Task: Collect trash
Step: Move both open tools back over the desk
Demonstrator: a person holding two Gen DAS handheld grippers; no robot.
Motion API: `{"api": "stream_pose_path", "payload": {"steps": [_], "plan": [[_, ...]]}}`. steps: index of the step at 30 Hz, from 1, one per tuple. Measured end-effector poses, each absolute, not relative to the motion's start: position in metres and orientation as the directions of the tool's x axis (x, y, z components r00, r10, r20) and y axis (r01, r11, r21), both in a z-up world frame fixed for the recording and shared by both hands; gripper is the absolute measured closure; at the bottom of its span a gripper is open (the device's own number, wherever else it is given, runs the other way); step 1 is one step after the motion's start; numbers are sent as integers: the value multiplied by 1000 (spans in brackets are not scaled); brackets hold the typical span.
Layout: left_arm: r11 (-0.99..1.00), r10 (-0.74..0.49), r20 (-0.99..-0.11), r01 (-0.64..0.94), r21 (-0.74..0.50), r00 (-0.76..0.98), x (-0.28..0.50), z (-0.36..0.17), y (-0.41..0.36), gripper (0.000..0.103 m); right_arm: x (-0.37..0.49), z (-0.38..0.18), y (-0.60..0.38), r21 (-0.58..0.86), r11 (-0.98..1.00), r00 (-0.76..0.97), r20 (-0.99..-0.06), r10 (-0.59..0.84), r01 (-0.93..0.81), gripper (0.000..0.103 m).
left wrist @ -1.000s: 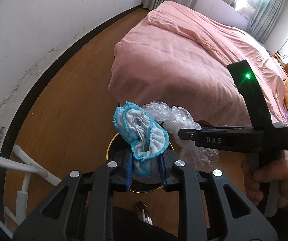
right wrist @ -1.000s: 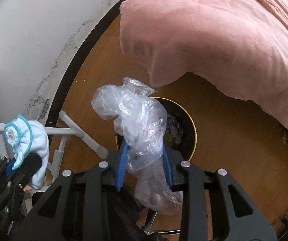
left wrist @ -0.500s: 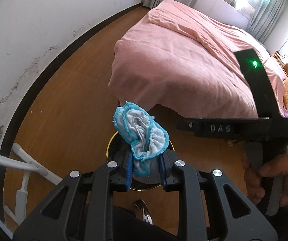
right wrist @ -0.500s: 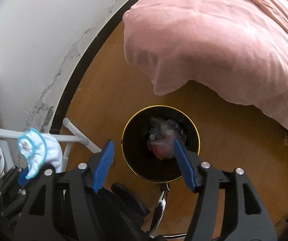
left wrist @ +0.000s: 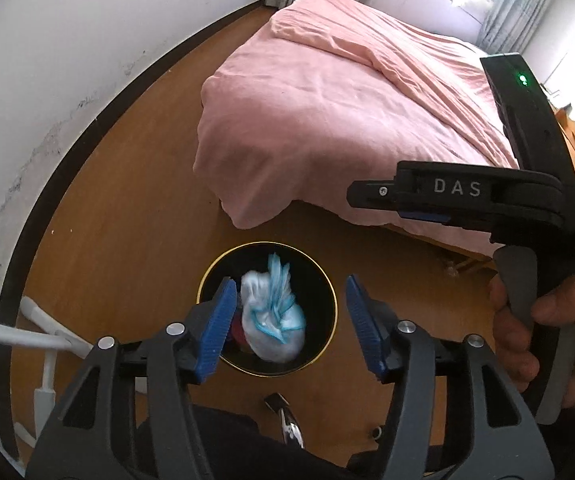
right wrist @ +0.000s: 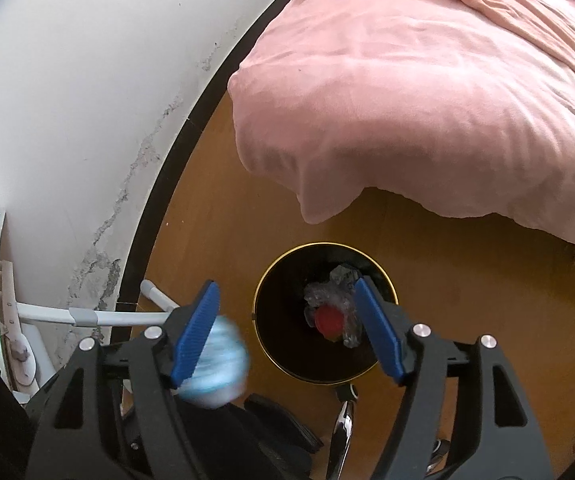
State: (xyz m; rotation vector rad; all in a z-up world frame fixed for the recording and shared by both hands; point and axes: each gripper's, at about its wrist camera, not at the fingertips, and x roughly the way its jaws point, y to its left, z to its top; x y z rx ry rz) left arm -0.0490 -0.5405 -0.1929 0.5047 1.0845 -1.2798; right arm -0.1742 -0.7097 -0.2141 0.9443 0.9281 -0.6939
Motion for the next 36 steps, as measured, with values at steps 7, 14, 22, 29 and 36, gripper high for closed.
{"api": "stream_pose_path", "payload": {"steps": [7,14,22,29,36], "plan": [[287,-518,-853,929,-234,-54,-52,-178,-529,30,-176,-203,-702,381,449,477,-871,-120,808,31],[326,-587,-808,926,-188,43,-50,-120,-486,12,-162,-166,-672,285,583,488,-844,-224,761,22],[452,-640,-709,891,-36,296,-27,-30,-366,9,-114,-64,-573,250,788,648,-726,-231,562,18],[762,-468,-696,648,-5,545,39,-10,-201,9,-13,-12,-429,249,956,731,-680,56,158,17],[962,-202,-730,274,-21,653,66,-19,-25,9,78,-17,-285,201,967,624,-739,255,-157,17]]}}
